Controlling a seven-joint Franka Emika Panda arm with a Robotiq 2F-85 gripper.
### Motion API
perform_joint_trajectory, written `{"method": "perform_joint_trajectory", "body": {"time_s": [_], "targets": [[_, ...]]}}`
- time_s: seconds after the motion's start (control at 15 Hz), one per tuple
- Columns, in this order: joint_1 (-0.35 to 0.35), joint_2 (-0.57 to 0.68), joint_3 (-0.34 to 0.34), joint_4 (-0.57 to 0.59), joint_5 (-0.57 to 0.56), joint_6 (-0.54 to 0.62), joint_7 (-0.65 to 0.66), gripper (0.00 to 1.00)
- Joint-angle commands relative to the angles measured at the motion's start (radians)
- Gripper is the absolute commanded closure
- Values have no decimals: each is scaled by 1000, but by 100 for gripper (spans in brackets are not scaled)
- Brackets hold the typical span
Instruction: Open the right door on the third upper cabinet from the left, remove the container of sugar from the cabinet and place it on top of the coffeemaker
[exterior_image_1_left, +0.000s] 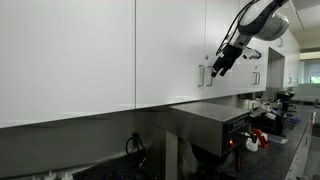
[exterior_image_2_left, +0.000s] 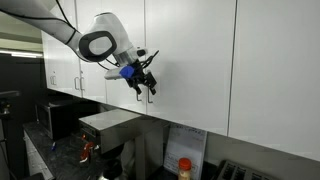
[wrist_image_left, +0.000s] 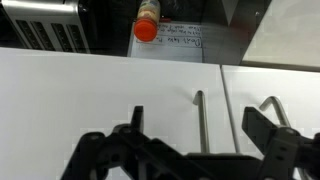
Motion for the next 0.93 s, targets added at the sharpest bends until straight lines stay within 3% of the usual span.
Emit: {"method": "perform_joint_trajectory", "body": {"time_s": [0.0,0.87], "targets": [[-7,16,8,15,19,-4,-18,0],[6,46,12,37,40,7,-16,0]]}}
